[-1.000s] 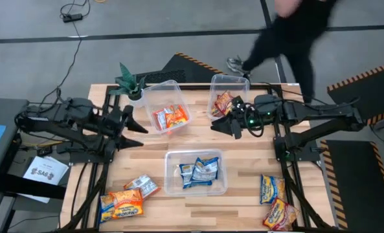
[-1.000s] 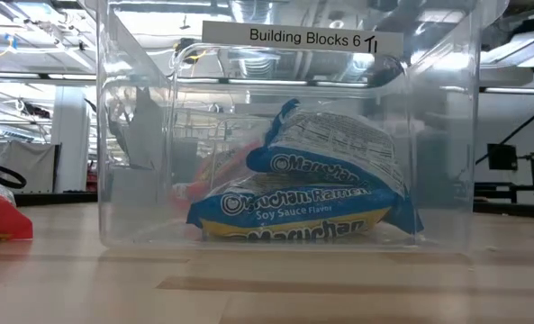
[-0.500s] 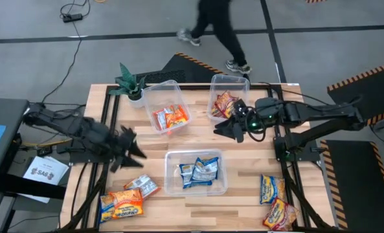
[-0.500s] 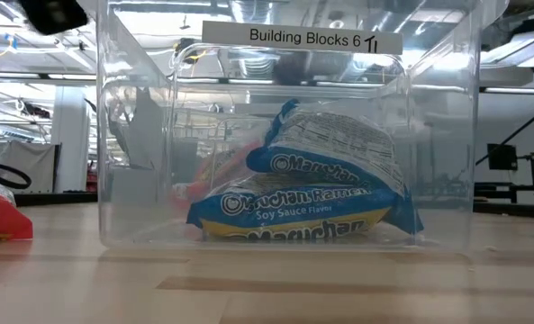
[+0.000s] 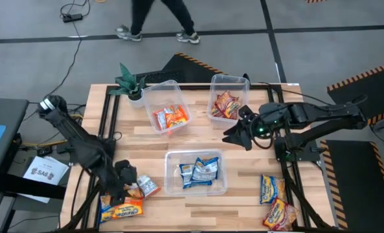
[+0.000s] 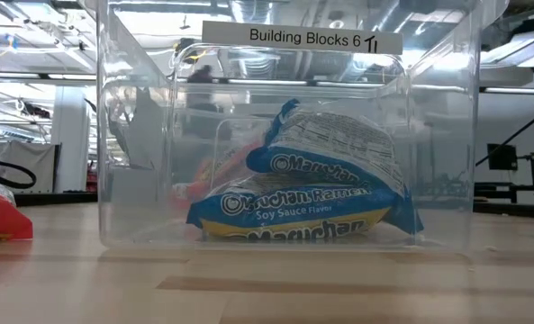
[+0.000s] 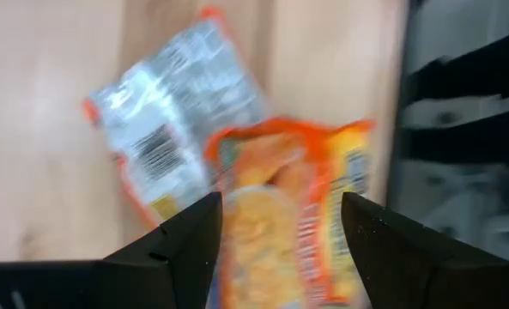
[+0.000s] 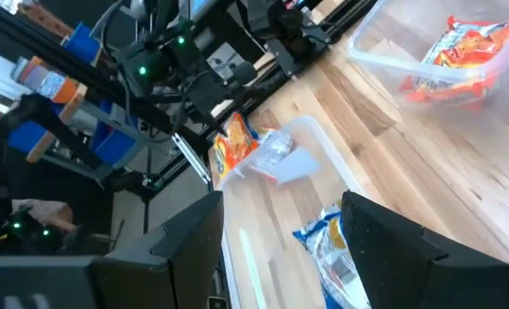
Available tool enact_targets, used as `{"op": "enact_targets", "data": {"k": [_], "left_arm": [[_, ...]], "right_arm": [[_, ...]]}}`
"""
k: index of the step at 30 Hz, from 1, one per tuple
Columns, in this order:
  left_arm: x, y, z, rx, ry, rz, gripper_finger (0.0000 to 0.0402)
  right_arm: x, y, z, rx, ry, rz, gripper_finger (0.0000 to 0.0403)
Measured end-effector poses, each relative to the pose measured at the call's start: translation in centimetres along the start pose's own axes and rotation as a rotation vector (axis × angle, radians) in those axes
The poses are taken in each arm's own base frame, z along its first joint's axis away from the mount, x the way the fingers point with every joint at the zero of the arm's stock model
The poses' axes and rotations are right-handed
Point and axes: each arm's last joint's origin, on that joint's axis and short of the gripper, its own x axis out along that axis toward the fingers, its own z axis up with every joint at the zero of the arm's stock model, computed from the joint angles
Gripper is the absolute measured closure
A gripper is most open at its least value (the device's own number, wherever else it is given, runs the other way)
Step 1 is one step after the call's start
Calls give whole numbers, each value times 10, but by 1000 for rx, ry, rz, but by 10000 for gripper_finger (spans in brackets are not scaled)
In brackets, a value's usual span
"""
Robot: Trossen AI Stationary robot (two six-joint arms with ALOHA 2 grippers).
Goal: Sort Maruchan noodles
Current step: Put the bottom orange bag into the top left transparent bin
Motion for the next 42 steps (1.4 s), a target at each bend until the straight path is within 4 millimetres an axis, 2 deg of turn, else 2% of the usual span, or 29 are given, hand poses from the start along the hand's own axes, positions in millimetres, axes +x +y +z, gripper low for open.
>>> {"op": "enact_targets", "data": {"k": [5,13,21,23,26,29,31,34,37,42], "left_arm": [[20,-2,-18,51,18,180,178],[41,-17,-27,85,80,112,178],[59,-9,-34,60,117,183,179],[61,-8,-35,61,123,186,190],[58,-9,-34,43,132,170,247],[50,-11,-33,33,138,135,349],[41,-14,-30,31,132,101,385],[18,-20,-22,19,88,16,398],[-13,-20,-10,9,23,-49,400],[-70,-8,20,22,-220,-31,401]], "right_arm": [[0,-2,-2,-9,18,-18,143],[0,-5,-5,-8,53,-54,143],[1,-6,-5,-8,57,-58,143],[1,-6,-6,-7,58,-59,143],[1,-6,-6,-7,59,-61,143],[1,-6,-6,-7,59,-60,143],[1,-6,-6,-7,59,-61,143],[1,-6,-5,-12,58,-62,143],[1,-7,-5,-13,56,-64,143],[1,-8,-4,-11,50,-70,143]]}}
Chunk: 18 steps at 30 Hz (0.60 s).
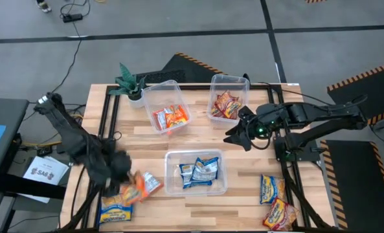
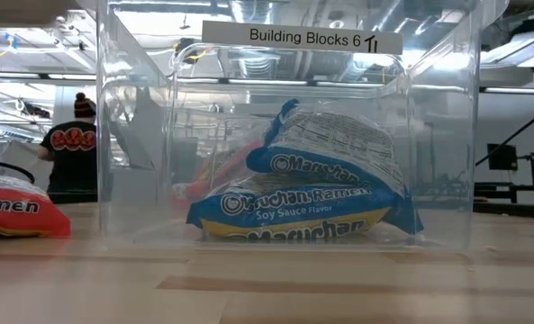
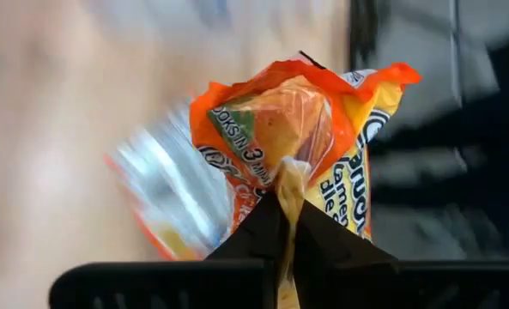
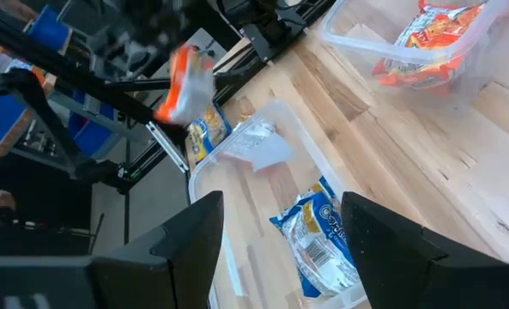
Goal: Sort Maruchan noodles
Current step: Put the bottom orange bag into the top left transparent bin
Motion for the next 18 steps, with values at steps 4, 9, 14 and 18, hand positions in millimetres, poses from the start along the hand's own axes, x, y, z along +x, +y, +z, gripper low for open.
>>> {"op": "enact_targets", "data": {"k": [4,9,14,18], "left_arm": [[-31,22,38,81,-270,176,401],[-51,62,83,152,-447,469,401],[-60,109,121,141,-535,664,401],[-58,143,137,85,-517,773,401]], "right_arm": [[0,-1,1,2,-6,-6,143],[0,-2,2,3,-49,-49,143],[0,-3,3,3,-77,-76,143],[0,-3,3,11,-79,-78,143]]}}
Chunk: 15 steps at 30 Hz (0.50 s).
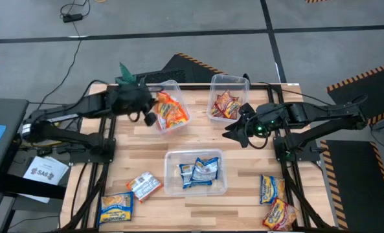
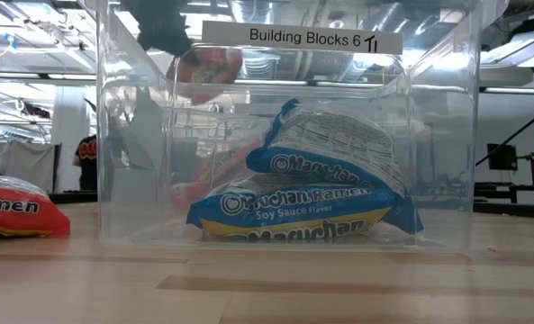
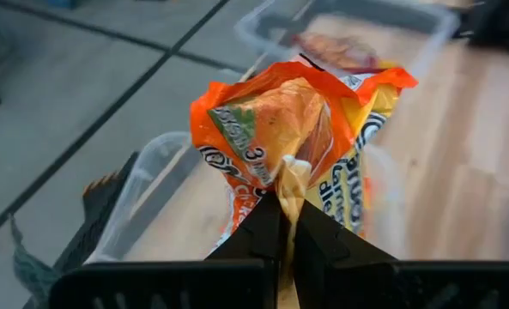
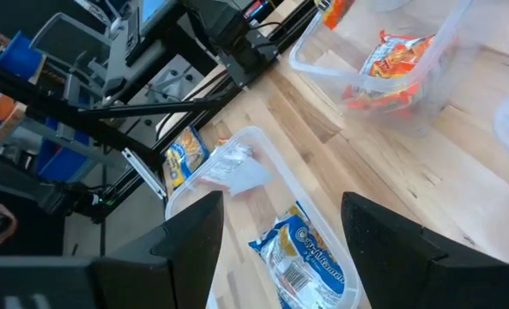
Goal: Sort Maruchan noodles
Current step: Put the bottom orange bag into the top left transparent bin
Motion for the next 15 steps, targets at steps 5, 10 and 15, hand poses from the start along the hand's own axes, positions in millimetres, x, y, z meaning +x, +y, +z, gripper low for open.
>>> {"op": "enact_targets", "data": {"k": [5,10,15], "left_arm": [[26,7,-2,-15,61,46,386],[40,6,-5,8,102,60,335],[40,7,-4,-29,96,82,259]], "right_arm": [[0,0,0,0,-1,0,143],[0,0,0,1,-16,-16,143],[0,0,0,1,-17,-17,143]]}}
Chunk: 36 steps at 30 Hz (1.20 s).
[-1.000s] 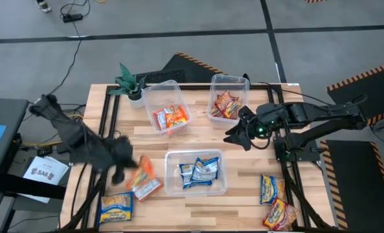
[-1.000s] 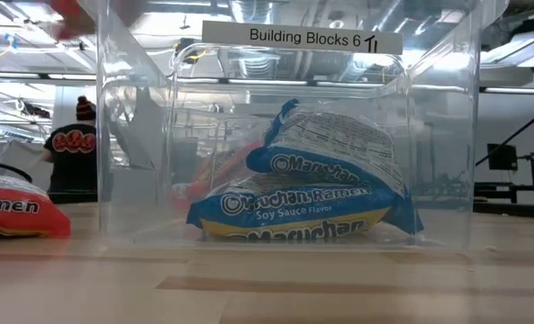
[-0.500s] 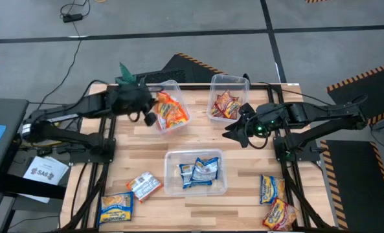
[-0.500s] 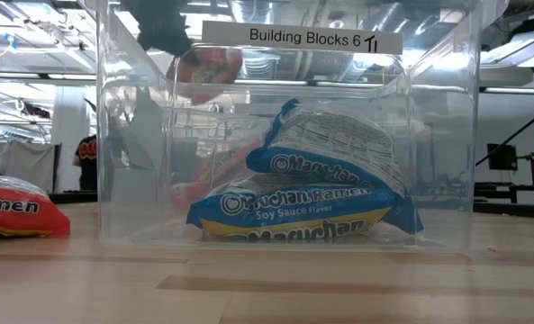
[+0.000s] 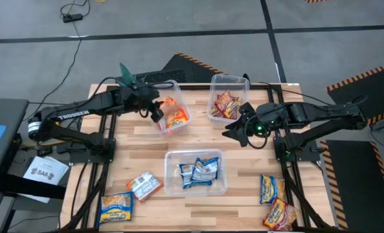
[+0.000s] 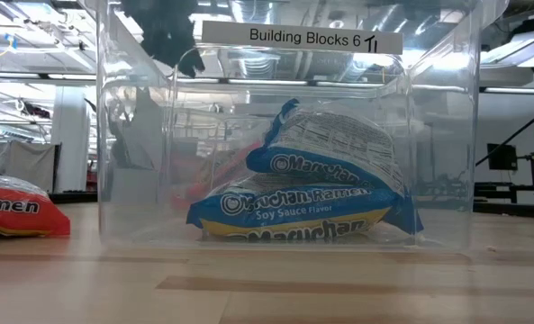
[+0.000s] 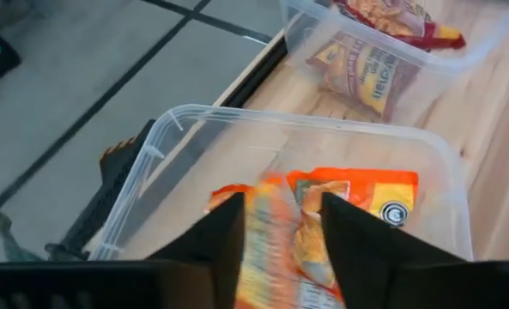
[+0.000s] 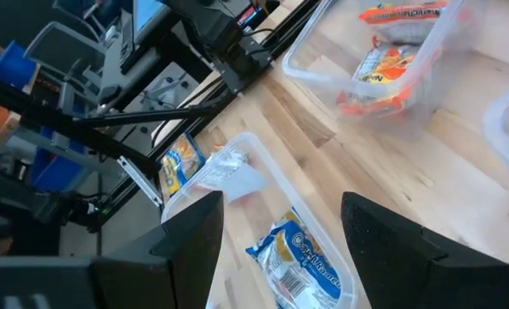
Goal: Sort Maruchan noodles
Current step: Put the bottom orange bag into the top left transparent bin, then put the right blue bag into the bottom transparent bin
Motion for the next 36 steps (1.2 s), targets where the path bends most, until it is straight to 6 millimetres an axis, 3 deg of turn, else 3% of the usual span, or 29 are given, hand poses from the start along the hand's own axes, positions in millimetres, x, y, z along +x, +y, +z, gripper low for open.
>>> {"op": "enact_targets", "data": {"k": [5,10,14,19,27,36], "left_arm": [[-21,4,1,-168,-28,-139,200],[-57,1,1,-319,-63,-405,181],[-91,-1,2,-376,-181,-478,180],[-123,1,1,-434,-313,-502,180],[-133,1,1,-448,-375,-458,180],[-126,-5,2,-444,-346,-454,180]], "right_arm": [[0,2,-3,46,20,14,143],[-3,9,-21,128,213,71,143],[-10,13,-53,235,429,-30,143],[-11,8,-112,332,673,-328,143],[4,-14,-194,446,864,-793,143],[28,-37,-232,399,832,-1052,143]]}}
